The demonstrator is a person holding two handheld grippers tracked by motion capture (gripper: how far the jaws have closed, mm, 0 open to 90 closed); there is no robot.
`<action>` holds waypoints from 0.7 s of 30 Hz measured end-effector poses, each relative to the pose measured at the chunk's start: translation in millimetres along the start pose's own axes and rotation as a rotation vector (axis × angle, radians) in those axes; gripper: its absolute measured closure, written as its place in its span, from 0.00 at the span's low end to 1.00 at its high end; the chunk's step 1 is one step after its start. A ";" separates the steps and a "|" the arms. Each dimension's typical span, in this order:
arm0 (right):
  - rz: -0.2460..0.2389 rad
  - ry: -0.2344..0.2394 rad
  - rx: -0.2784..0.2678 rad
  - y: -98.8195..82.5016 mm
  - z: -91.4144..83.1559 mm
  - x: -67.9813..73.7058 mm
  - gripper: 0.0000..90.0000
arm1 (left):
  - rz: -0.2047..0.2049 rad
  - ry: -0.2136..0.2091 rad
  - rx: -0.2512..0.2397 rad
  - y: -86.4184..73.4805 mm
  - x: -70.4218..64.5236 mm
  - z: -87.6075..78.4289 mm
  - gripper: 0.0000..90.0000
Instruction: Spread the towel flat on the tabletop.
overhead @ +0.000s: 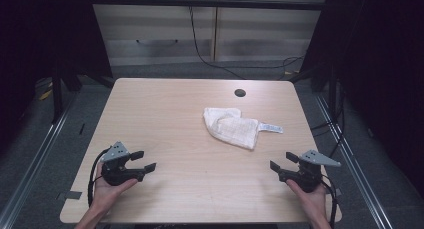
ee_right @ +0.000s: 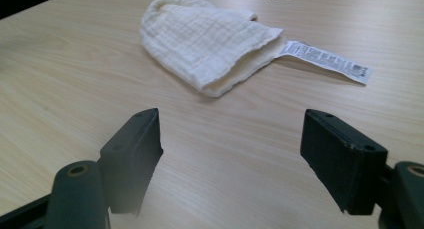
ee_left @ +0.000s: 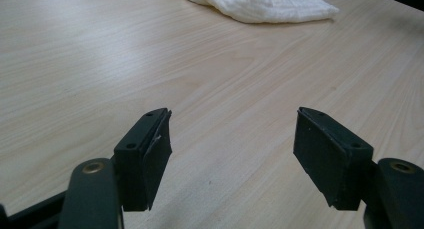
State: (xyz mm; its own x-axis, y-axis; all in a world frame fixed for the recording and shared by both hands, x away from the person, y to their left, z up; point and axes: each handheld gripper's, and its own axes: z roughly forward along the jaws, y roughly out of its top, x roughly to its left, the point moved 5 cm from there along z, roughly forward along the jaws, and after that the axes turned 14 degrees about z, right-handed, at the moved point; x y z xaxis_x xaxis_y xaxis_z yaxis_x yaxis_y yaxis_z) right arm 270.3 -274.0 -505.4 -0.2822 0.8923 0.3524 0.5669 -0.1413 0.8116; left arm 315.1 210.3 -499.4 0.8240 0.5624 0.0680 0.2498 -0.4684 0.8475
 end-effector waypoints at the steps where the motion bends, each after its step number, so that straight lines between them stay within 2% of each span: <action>1: -0.013 0.002 -0.006 1.7 2.6 1.4 0.29 | 0.002 0.002 0.009 -0.7 0.4 0.5 0.34; 4: -0.024 0.005 0.015 2.5 6.7 2.1 0.31 | -0.005 -0.001 0.013 -1.2 -0.4 1.7 0.34; 5: -0.013 0.018 0.030 2.7 8.6 2.9 0.34 | 0.001 0.000 0.016 -1.4 -0.3 2.1 0.34; 6: 0.003 0.028 0.072 2.7 9.7 3.4 0.36 | 0.003 -0.001 0.018 -1.5 -0.5 2.3 0.34; 7: 0.011 0.052 0.099 3.6 10.9 4.3 0.33 | 0.004 -0.002 0.018 -1.5 -0.5 2.5 0.34; 8: 0.014 0.060 0.110 4.5 11.6 5.5 0.33 | 0.004 -0.002 0.019 -1.7 -0.4 2.8 0.34; 11: -0.011 0.063 0.133 7.5 17.6 10.1 0.33 | 0.004 -0.003 0.029 -3.1 0.0 4.4 0.34; 13: -0.020 0.099 0.154 10.3 24.0 13.6 0.33 | 0.009 -0.005 0.038 -4.2 -1.1 4.8 0.34; 15: -0.029 0.098 0.158 14.1 30.7 16.3 0.41 | 0.019 0.000 0.038 -4.6 -2.0 3.8 0.34; 18: -0.039 0.088 0.128 22.0 44.8 19.4 0.43 | 0.028 0.000 0.036 -4.7 -3.7 2.4 0.34; 21: -0.068 0.074 0.114 24.0 50.5 22.3 0.45 | 0.029 -0.003 0.030 -3.6 -4.6 1.6 0.34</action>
State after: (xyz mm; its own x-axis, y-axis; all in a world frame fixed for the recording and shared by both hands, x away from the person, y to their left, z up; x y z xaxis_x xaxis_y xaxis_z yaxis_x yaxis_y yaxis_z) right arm 316.8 -235.9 -501.6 -0.3768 0.8637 0.3346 0.6271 -0.0280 0.7785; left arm 311.2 208.2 -503.6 0.8325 0.5464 0.0912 0.2407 -0.5052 0.8288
